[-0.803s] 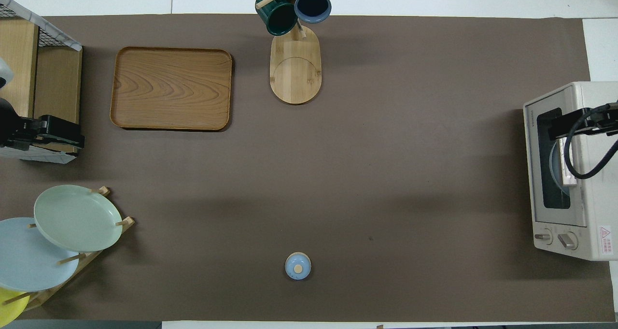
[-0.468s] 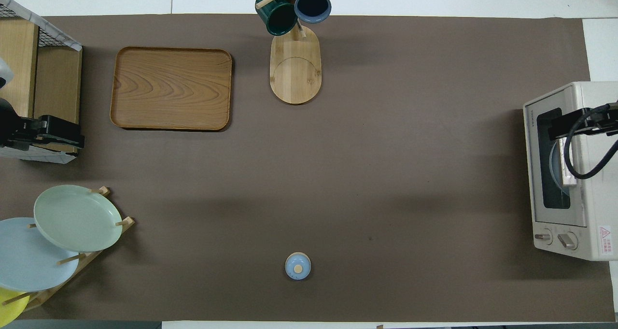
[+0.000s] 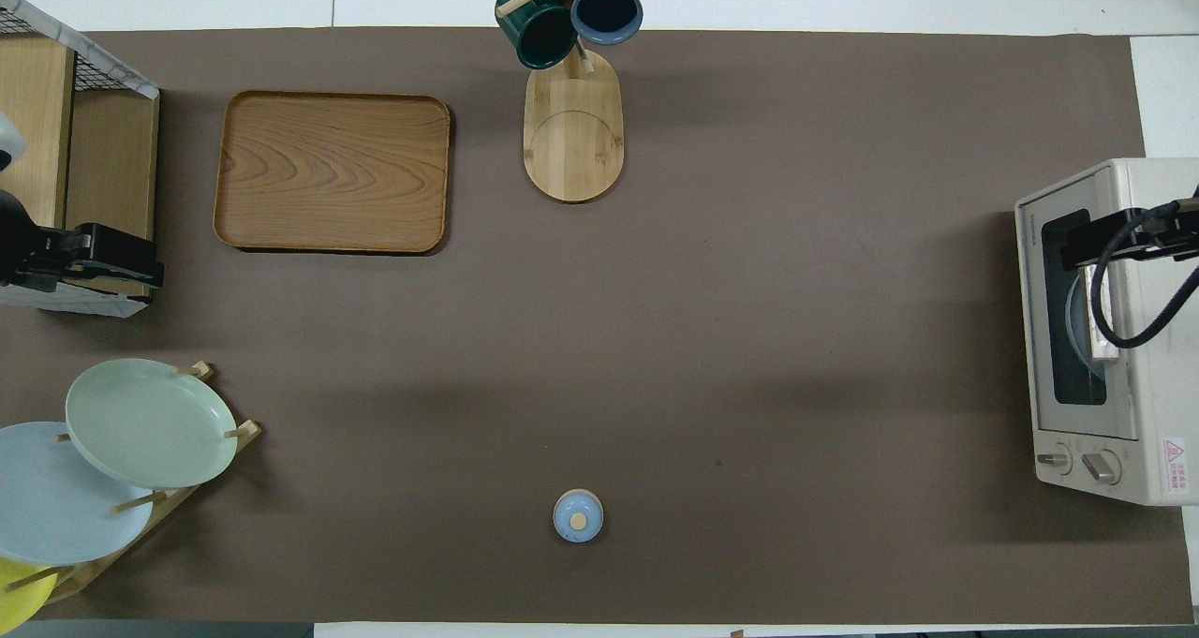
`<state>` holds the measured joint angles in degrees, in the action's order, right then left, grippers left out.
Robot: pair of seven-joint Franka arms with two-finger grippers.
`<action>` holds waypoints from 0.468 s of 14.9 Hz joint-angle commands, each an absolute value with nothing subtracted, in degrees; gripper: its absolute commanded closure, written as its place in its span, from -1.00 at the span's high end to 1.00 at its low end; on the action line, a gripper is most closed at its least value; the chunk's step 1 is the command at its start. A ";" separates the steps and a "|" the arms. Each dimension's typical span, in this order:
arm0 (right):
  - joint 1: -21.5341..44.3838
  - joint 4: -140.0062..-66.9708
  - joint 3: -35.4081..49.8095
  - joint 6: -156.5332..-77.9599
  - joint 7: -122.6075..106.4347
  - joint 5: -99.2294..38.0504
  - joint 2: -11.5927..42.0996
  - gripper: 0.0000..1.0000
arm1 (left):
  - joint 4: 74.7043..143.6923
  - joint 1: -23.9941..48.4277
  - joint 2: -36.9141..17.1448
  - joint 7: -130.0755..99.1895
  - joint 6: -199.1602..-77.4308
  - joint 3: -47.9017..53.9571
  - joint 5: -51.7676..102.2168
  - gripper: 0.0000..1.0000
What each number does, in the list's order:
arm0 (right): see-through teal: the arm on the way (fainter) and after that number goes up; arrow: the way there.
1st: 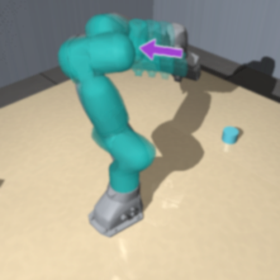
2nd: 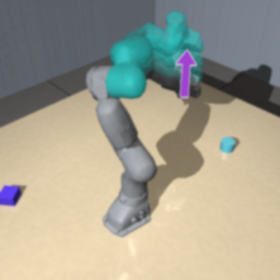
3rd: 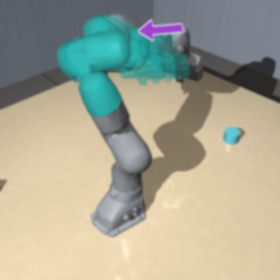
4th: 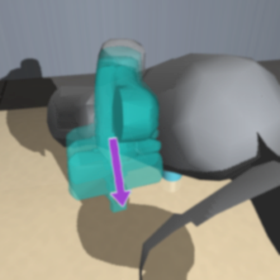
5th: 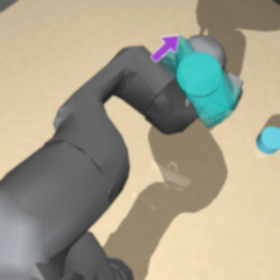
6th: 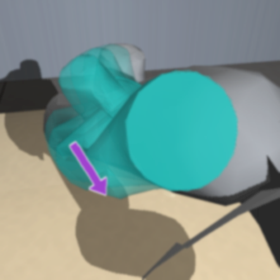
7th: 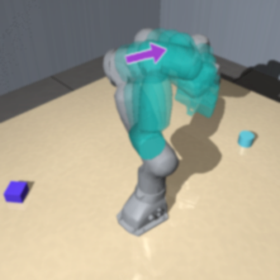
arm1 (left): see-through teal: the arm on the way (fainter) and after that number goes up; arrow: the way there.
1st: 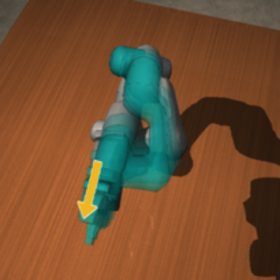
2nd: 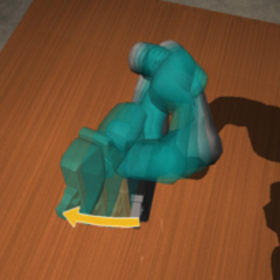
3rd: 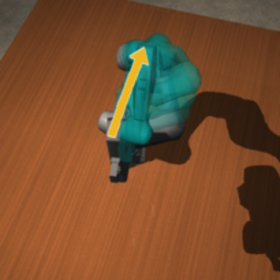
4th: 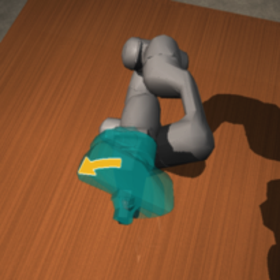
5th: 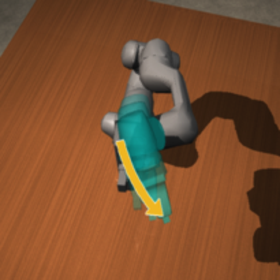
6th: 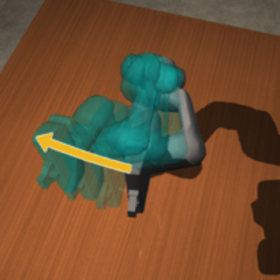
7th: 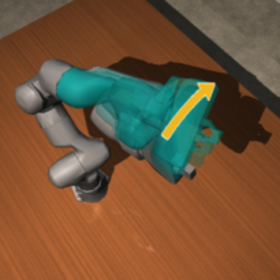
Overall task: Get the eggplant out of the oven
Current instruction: 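Reach the right gripper toward the toaster oven door handle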
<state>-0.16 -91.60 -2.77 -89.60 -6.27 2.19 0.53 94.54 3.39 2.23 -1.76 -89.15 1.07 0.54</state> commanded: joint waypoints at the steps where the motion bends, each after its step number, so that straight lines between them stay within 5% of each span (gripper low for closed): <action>1: -0.61 -95.17 -2.37 -92.28 -7.47 2.11 -1.05 -0.75 | 94.75 2.99 2.81 -1.14 -88.77 1.23 0.88 1.00; 3: -0.88 -95.97 -2.63 -92.37 -10.35 -0.25 -1.58 -1.00 | 94.83 2.99 2.81 -1.14 -88.77 1.23 0.88 1.00; 7: -2.19 -98.78 -2.90 -93.87 -10.81 -0.35 -2.29 -1.00 | 94.75 2.99 2.81 -1.14 -88.86 1.23 0.88 1.00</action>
